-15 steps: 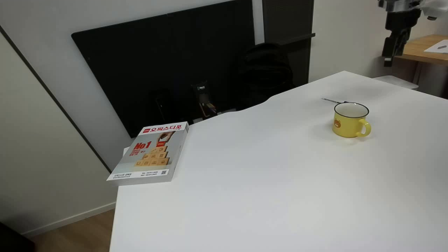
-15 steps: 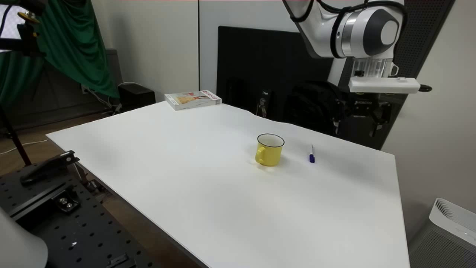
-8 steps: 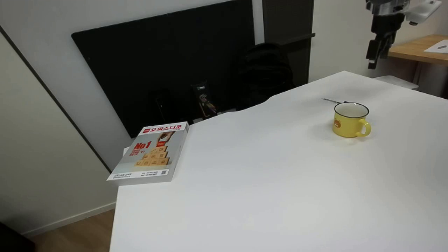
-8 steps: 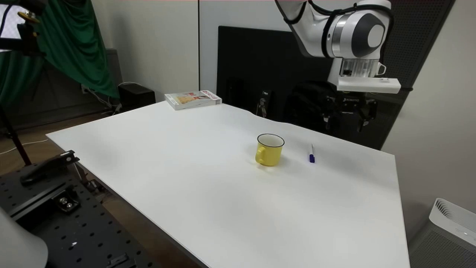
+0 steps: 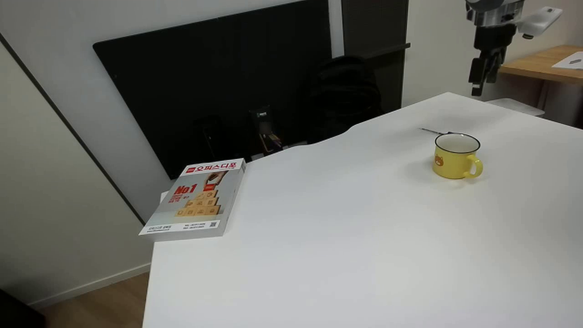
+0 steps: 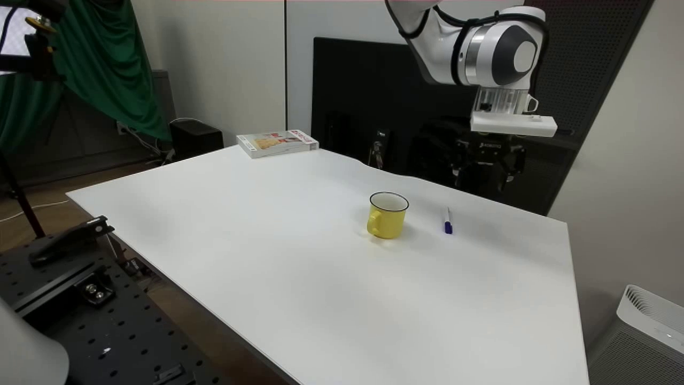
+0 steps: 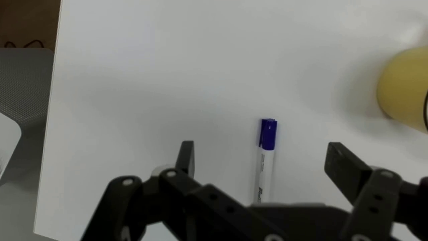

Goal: Put the marker into the cup.

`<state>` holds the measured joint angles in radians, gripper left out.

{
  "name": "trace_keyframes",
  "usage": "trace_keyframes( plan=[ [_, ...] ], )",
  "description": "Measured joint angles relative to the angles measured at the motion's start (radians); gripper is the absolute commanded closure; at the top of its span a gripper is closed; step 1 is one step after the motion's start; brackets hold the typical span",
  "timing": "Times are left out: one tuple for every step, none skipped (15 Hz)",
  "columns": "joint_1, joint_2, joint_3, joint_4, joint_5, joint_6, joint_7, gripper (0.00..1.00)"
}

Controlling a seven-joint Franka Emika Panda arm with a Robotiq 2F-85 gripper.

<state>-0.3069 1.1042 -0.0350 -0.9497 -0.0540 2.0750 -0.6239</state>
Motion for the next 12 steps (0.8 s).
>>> trace_keyframes(
  plan=[
    [0.001, 0.001, 0.001, 0.0, 0.0, -0.006, 0.001, 0.0],
    [0.002, 0.001, 0.001, 0.0, 0.0, -0.01, 0.003, 0.0],
    [0.003, 0.001, 0.001, -0.002, -0.001, -0.01, 0.001, 0.0],
    [0.004, 0.002, 0.001, -0.004, -0.001, -0.009, 0.0, 0.0],
    [0.004, 0.002, 0.001, -0.006, -0.001, -0.009, 0.0, 0.0],
    [0.004, 0.002, 0.001, -0.006, -0.001, -0.009, -0.001, 0.0],
    [0.004, 0.002, 0.001, -0.006, -0.001, -0.009, -0.001, 0.0],
    [0.004, 0.002, 0.001, -0.006, -0.001, -0.008, -0.001, 0.0],
    [0.004, 0.002, 0.001, -0.006, -0.001, -0.008, -0.001, 0.0],
    [0.004, 0.002, 0.001, -0.006, -0.001, -0.008, -0.001, 0.0],
    [0.004, 0.002, 0.001, -0.006, -0.001, -0.008, -0.001, 0.0],
    [0.004, 0.002, 0.001, -0.006, -0.001, -0.008, -0.001, 0.0]
  ],
)
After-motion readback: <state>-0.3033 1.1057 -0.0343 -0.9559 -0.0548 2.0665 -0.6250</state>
